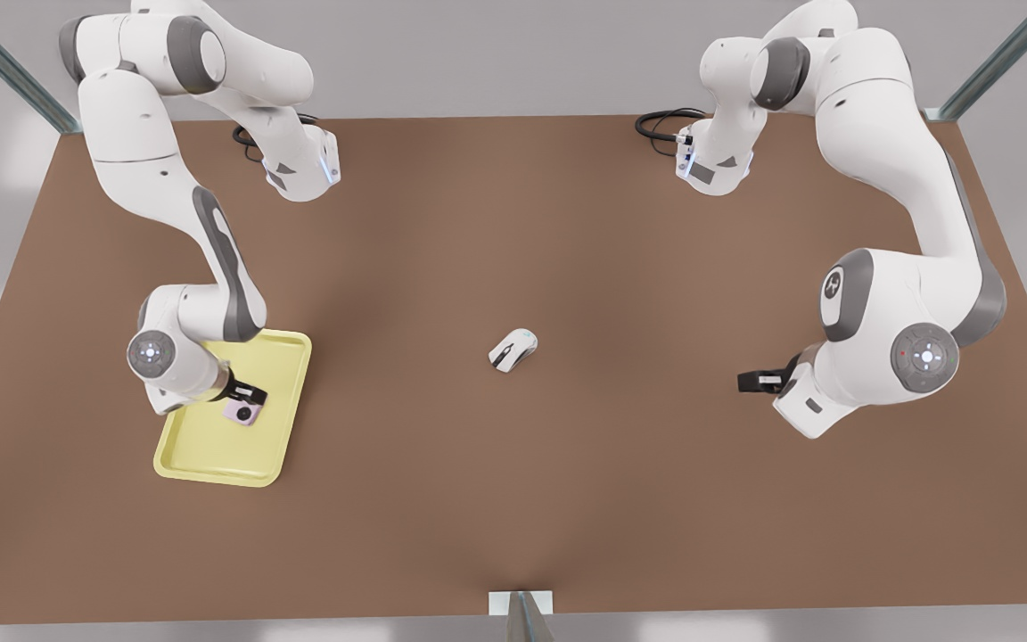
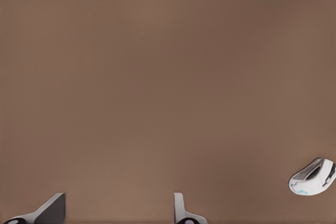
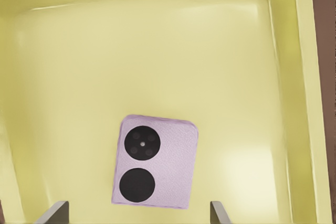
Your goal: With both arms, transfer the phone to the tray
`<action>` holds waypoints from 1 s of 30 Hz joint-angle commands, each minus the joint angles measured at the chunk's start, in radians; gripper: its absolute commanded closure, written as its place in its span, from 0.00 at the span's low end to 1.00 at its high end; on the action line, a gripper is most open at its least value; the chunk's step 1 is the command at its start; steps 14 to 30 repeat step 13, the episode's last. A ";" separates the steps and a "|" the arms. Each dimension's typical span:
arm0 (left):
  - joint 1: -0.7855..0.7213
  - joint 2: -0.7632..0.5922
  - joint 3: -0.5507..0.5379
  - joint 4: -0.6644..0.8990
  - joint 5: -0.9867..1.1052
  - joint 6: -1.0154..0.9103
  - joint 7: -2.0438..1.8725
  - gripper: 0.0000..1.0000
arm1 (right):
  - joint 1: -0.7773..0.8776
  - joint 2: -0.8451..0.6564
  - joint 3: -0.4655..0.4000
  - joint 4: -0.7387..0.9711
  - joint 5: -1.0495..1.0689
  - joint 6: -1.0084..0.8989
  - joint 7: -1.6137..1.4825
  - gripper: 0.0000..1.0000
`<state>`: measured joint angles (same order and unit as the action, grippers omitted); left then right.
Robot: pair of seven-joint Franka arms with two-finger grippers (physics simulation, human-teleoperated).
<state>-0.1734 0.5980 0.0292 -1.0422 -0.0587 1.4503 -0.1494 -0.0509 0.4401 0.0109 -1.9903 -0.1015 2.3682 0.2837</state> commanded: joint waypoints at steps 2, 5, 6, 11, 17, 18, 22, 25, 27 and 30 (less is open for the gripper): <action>-0.001 -0.012 0.002 0.002 0.008 0.004 0.017 0.00 | 0.002 -0.083 0.020 0.106 0.002 -0.185 -0.322 0.00; -0.003 -0.052 0.000 -0.007 0.062 0.024 0.043 0.00 | 0.016 -0.199 0.020 0.323 0.020 -0.510 -0.330 0.00; -0.003 -0.150 0.000 -0.183 0.062 0.122 0.048 0.00 | 0.022 -0.242 0.017 0.384 0.017 -0.615 -0.330 0.00; -0.003 -0.400 0.018 -0.426 0.065 0.142 0.060 0.00 | 0.046 -0.291 0.004 0.462 0.019 -0.742 -0.333 0.00; -0.003 -0.400 0.017 -0.424 0.079 0.137 0.062 0.00 | 0.039 -0.293 0.004 0.466 0.020 -0.751 -0.333 0.00; -0.003 -0.400 0.017 -0.424 0.079 0.137 0.062 0.00 | 0.039 -0.293 0.004 0.466 0.020 -0.751 -0.333 0.00; -0.003 -0.400 0.017 -0.424 0.079 0.137 0.062 0.00 | 0.039 -0.293 0.004 0.466 0.020 -0.751 -0.333 0.00; -0.003 -0.400 0.017 -0.424 0.079 0.137 0.062 0.00 | 0.039 -0.293 0.004 0.466 0.020 -0.751 -0.333 0.00; -0.003 -0.400 0.017 -0.424 0.079 0.137 0.062 0.00 | 0.039 -0.293 0.004 0.466 0.020 -0.751 -0.333 0.00; -0.003 -0.400 0.017 -0.424 0.079 0.137 0.062 0.00 | 0.039 -0.293 0.004 0.466 0.020 -0.751 -0.333 0.00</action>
